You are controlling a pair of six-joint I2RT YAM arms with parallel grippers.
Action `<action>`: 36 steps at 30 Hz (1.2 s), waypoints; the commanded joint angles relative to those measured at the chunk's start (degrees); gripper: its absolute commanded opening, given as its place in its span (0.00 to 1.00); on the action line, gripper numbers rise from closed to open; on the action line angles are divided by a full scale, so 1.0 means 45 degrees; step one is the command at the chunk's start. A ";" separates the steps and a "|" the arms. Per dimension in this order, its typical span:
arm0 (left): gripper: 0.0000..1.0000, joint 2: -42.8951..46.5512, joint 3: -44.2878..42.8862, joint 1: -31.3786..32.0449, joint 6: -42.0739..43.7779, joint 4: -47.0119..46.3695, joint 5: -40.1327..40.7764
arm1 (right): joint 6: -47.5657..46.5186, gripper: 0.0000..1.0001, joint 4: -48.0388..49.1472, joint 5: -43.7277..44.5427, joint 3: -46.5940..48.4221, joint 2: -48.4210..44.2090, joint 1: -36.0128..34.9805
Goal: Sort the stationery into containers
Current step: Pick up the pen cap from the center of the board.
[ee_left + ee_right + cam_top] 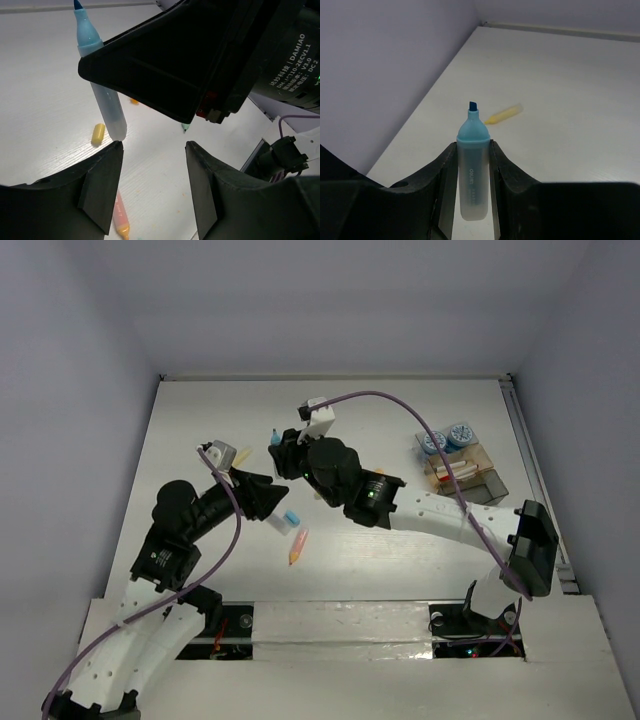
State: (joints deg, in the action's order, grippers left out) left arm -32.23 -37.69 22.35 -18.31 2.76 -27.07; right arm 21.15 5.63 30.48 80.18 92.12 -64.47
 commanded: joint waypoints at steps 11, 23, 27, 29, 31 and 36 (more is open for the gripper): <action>0.41 0.0247 -0.0100 -0.0103 0.0122 -0.0146 0.1502 | 0.0223 0.21 0.1581 -0.0914 0.0034 -0.0313 -0.0479; 0.61 0.0249 -0.0198 -0.0103 0.0239 0.0108 0.2285 | 0.0261 0.21 0.1679 -0.0933 -0.0358 -0.0725 -0.0596; 0.59 0.0111 -0.0159 -0.0103 0.0201 -0.0087 0.1876 | 0.0437 0.21 0.1815 -0.1479 -0.0279 -0.0529 -0.0733; 0.54 0.0072 -0.0159 -0.0103 0.0201 -0.0126 0.1836 | 0.0535 0.21 0.1855 -0.1714 -0.0143 -0.0334 -0.0869; 0.48 0.0072 -0.0178 -0.0219 0.0220 -0.0126 0.1855 | 0.0632 0.21 0.1855 -0.1928 -0.0065 -0.0198 -0.0869; 0.42 0.0170 -0.0198 -0.0220 0.0220 -0.0145 0.2031 | 0.0672 0.21 0.1913 -0.2104 -0.0142 -0.0275 -0.0869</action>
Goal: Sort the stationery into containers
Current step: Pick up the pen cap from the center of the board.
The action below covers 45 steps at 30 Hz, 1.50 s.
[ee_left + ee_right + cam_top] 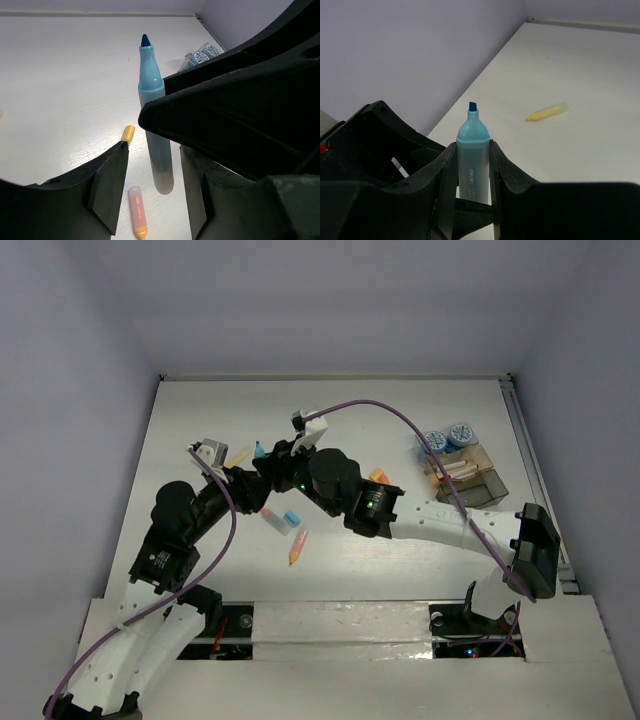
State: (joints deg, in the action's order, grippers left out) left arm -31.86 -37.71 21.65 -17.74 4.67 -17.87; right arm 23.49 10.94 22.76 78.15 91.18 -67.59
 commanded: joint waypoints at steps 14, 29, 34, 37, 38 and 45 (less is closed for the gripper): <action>0.00 0.0380 -0.0350 -0.0182 0.0309 -0.0315 0.0436 | -0.0140 0.42 0.0050 -0.0507 -0.0763 -0.1216 -0.0059; 0.00 0.0439 -0.0545 -0.0415 0.0465 -0.0021 0.1041 | 0.0093 0.40 -0.2391 -0.3417 -0.3890 -0.2588 0.1308; 0.00 0.0614 -0.0545 -0.0416 0.0485 0.0134 0.1197 | 0.0191 0.51 -0.2819 -0.4237 -0.3501 -0.0619 0.1310; 0.00 0.0867 -0.0525 -0.0416 0.0485 0.0174 0.1275 | 0.0366 0.55 -0.2724 -0.4822 -0.3129 0.0534 0.1446; 0.00 0.0926 -0.0506 -0.0416 0.0485 0.0174 0.1295 | 0.0406 0.56 -0.2705 -0.4882 -0.2935 0.0771 0.1446; 0.00 0.1024 -0.0486 -0.0416 0.0485 0.0291 0.1275 | 0.1011 0.56 -0.2100 -0.6054 -0.2426 0.2451 0.2011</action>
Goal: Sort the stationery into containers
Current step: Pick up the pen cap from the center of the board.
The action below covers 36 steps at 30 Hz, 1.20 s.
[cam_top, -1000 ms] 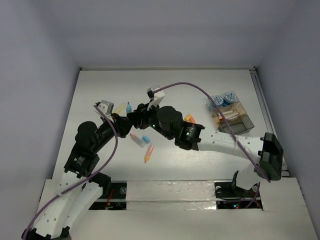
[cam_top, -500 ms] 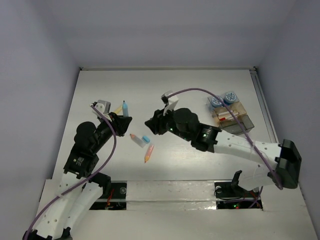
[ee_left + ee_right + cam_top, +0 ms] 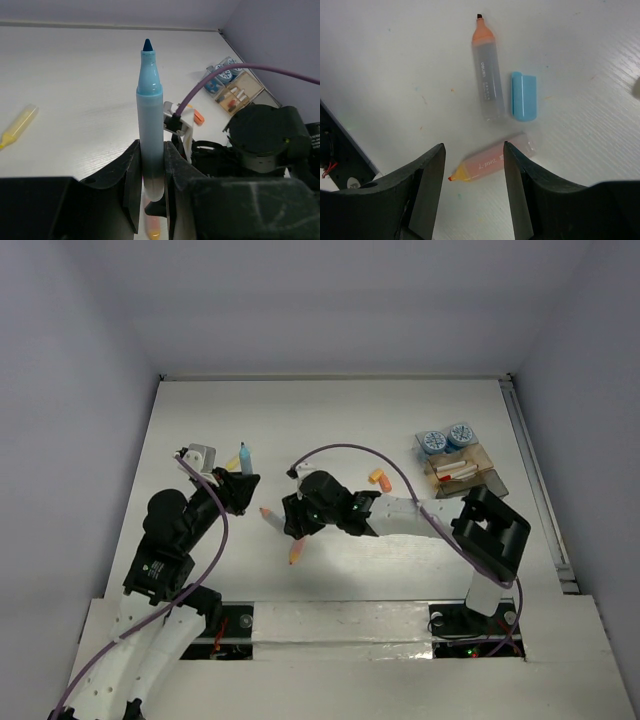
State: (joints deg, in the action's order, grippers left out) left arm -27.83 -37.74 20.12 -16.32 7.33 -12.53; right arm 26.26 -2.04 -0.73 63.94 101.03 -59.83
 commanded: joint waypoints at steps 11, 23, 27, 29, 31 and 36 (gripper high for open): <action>0.00 0.0170 -0.0462 -0.0076 0.0188 -0.0340 -0.0008 | 0.1234 0.56 0.1548 -0.1906 0.1082 0.1336 0.0777; 0.00 0.0092 -0.0423 -0.0076 0.0130 -0.0340 -0.0007 | 0.1722 0.56 0.1802 -0.2649 0.0986 0.1845 0.0777; 0.00 0.0111 -0.0423 -0.0076 0.0130 -0.0321 -0.0007 | 0.1703 0.57 0.1743 -0.2436 0.1025 0.1981 0.0777; 0.00 0.0111 -0.0423 -0.0076 0.0130 -0.0321 0.0012 | 0.1684 0.57 0.1607 -0.2280 0.1141 0.2060 0.0777; 0.00 0.0111 -0.0423 -0.0076 0.0130 -0.0321 0.0012 | 0.1664 0.57 0.1471 -0.2104 0.1220 0.2118 0.0777; 0.00 0.0111 -0.0403 -0.0076 0.0110 -0.0321 -0.0007 | 0.1723 0.58 0.1450 -0.1362 0.1123 0.2021 0.1010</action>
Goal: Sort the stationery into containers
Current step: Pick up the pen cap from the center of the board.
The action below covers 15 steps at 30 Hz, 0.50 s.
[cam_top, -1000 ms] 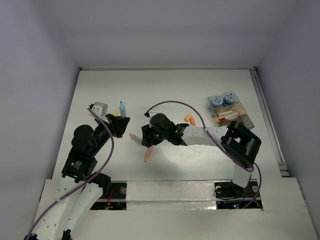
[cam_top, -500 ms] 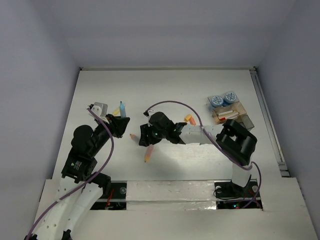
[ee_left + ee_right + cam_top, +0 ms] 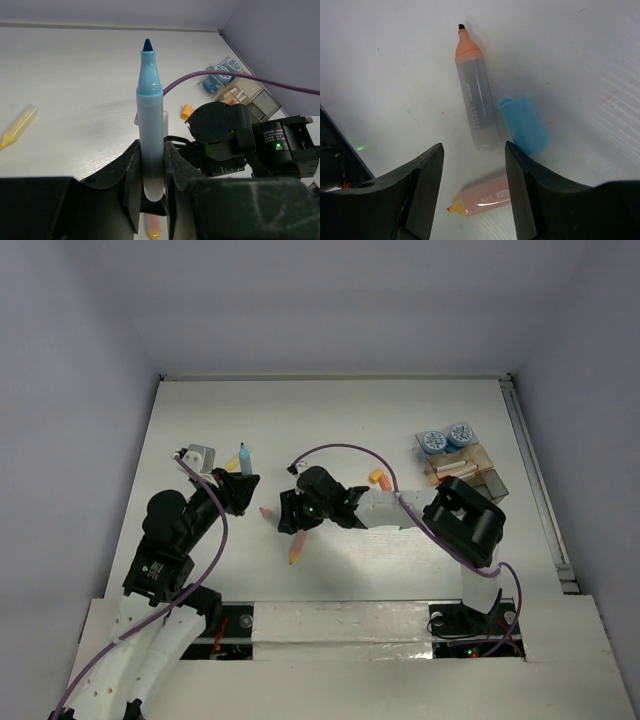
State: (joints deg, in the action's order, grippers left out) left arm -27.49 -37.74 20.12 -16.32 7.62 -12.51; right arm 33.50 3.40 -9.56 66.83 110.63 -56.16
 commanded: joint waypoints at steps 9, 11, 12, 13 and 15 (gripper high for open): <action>0.00 0.0073 -0.0384 -0.0194 0.0110 -0.0365 -0.0032 | 0.0018 0.62 0.0007 0.0874 0.1261 0.0552 0.0586; 0.00 0.0073 -0.0403 -0.0194 0.0110 -0.0365 -0.0032 | -0.0119 0.63 -0.0227 0.1031 0.1535 0.0688 0.0702; 0.00 0.0073 -0.0403 -0.0194 0.0110 -0.0345 -0.0032 | -0.0158 0.63 -0.0499 0.1070 0.1691 0.0844 0.0703; 0.00 0.0073 -0.0403 -0.0194 0.0110 -0.0364 -0.0012 | -0.0255 0.63 -0.0579 0.1167 0.1905 0.0923 0.0703; 0.00 0.0092 -0.0403 -0.0194 0.0130 -0.0345 -0.0032 | -0.0295 0.63 -0.1141 0.1265 0.2102 0.1040 0.0703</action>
State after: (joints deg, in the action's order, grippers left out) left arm -27.49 -37.74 19.62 -16.29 7.64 -12.51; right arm 33.15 1.37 -5.69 72.97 114.52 -53.15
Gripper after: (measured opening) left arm 0.149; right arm 0.632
